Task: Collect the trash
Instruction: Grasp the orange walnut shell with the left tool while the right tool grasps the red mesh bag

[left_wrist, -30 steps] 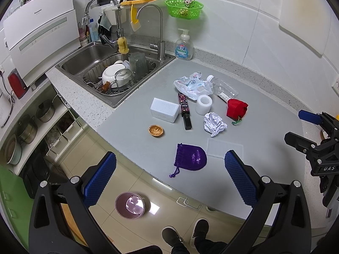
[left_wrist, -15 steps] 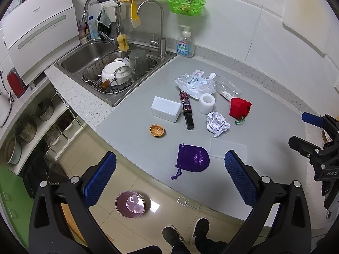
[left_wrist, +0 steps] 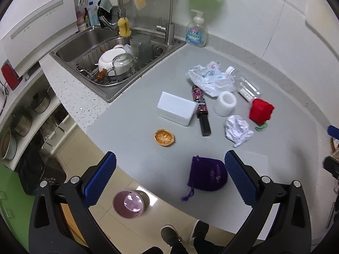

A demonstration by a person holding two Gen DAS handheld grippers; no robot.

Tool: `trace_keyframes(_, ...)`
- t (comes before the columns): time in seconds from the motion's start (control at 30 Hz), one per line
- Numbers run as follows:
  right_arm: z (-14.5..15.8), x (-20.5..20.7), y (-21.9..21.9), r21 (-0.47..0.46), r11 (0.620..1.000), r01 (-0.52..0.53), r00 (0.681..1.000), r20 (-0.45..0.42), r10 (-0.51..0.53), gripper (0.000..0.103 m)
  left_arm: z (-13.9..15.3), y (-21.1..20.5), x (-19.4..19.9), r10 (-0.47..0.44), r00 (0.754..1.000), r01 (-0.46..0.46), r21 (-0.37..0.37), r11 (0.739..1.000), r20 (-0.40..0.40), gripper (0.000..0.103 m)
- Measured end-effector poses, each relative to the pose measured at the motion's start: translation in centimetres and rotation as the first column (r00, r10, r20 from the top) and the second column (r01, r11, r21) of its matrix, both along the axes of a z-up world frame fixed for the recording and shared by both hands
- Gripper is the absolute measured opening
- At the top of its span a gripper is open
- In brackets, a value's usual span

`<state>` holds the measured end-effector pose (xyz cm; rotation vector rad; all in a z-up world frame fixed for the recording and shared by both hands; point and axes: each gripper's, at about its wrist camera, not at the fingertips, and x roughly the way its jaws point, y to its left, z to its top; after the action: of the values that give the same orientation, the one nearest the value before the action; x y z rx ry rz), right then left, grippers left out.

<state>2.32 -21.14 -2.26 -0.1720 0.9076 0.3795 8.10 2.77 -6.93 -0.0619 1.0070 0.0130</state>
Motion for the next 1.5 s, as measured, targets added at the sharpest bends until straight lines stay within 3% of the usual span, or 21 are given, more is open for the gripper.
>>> trace_keyframes(0.37, -0.8, 1.7, -1.1, -0.006, 1.0, 0.026, 0.999, -0.027, -0.027, 0.098, -6.2, 1.3, 5.5, 0.008, 0.99, -0.008, 0.003, 1.0, -0.14, 0.1)
trace_keyframes(0.53, -1.5, 2.7, -1.7, -0.017, 0.999, 0.045, 0.998, -0.041, -0.046, 0.098, -7.9, 1.5, 7.1, 0.007, 0.986, -0.007, 0.003, 1.0, -0.164, 0.1)
trace_keyframes(0.6, -2.0, 3.2, -1.9, -0.02, 0.998, 0.053, 0.997, -0.047, -0.054, 0.098, -8.3, 1.5, 7.5, 0.003, 0.986, -0.003, 0.003, 1.0, -0.168, 0.094)
trace_keyframes(0.67, -2.4, 3.7, -2.1, -0.023, 0.998, 0.059, 0.997, -0.053, -0.06, 0.098, -8.9, 1.3, 8.1, 0.0, 0.982, 0.003, 0.017, 1.0, -0.188, 0.073)
trace_keyframes(0.73, -2.8, 4.3, -2.1, -0.027, 0.998, 0.06, 0.996, -0.059, -0.062, 0.098, -9.5, 1.4, 8.4, -0.001, 0.979, 0.004, 0.018, 1.0, -0.203, 0.064)
trace_keyframes(1.03, -4.2, 7.1, -1.8, -0.052, 0.997, 0.057, 0.996, -0.064, -0.06, 0.098, -9.8, 1.7, 8.8, -0.006, 0.981, 0.004, -0.013, 1.0, -0.193, 0.037)
trace_keyframes(1.27, -6.5, 10.5, -2.0, -0.065, 0.994, 0.082, 0.993, -0.08, -0.087, 0.098, -9.1, 1.3, 8.9, -0.014, 0.985, 0.01, -0.019, 1.0, -0.174, 0.037)
trace_keyframes(1.5, -9.0, 14.4, -2.2, -0.062, 0.992, 0.109, 0.982, -0.149, -0.117, 0.098, -7.4, 1.0, 8.1, -0.005, 0.989, 0.0, -0.032, 1.0, -0.145, 0.037)
